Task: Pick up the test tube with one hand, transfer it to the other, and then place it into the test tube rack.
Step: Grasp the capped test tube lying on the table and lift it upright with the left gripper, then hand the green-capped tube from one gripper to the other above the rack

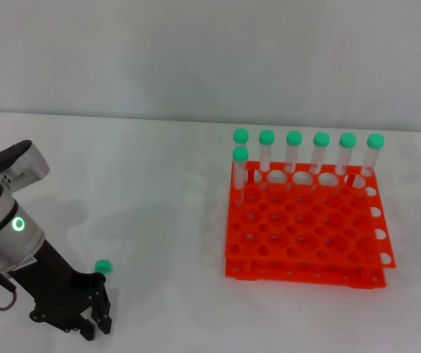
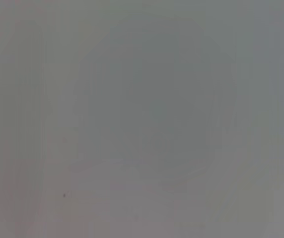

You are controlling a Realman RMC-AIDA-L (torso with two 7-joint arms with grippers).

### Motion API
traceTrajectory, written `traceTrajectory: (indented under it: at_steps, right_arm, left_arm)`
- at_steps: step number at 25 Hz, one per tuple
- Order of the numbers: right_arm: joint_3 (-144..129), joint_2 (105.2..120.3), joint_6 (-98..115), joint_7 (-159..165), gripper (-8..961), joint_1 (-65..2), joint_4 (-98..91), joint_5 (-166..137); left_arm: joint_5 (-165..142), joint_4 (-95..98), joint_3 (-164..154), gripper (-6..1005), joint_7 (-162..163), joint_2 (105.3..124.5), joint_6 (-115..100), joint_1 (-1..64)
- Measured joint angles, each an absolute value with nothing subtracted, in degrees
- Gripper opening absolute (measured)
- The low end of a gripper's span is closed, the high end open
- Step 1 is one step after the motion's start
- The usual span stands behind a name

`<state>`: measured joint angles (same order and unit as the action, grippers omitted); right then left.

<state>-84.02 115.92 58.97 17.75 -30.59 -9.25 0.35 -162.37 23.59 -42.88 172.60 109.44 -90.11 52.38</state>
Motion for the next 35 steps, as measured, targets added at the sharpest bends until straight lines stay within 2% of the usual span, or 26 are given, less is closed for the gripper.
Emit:
traceTrajectory:
  at_steps: [6,9,16,22,30,35]
  right_arm:
    - [-84.02,115.91,58.97,17.8,858,-30.58,-9.22,0.35]
    - [-84.02,115.79,58.97,17.92,858,-30.58,-9.2,0.35]
    - [-84.02,115.5,58.97,18.0,858,-30.58,-9.18,0.35]
    - [-84.02,115.46,58.97,18.02,858,-30.58,-9.5,0.35]
    - [-83.62,115.84,58.97,17.64,858,-31.0,-9.66,0.35]
    - [-83.58,115.93,59.06,17.84,858,-31.46,-9.75,0.35]
  left_arm:
    - [-162.37,24.8,-42.97,265,172.56,109.29,-90.0,51.9]
    - [-162.32,25.14,-43.1,189,172.52,109.29,-89.85,51.87]
    - [-161.66,31.05,-44.31,189,171.52,109.59,-86.19,51.88]
    - [-154.16,33.23,-43.9,188,162.19,109.61,-73.33,52.21]
    - [-129.1,32.75,-43.79,188,134.68,110.22,-57.37,49.31]
    - [-111.44,31.12,-43.82,189,114.61,110.75,-56.78,46.17]
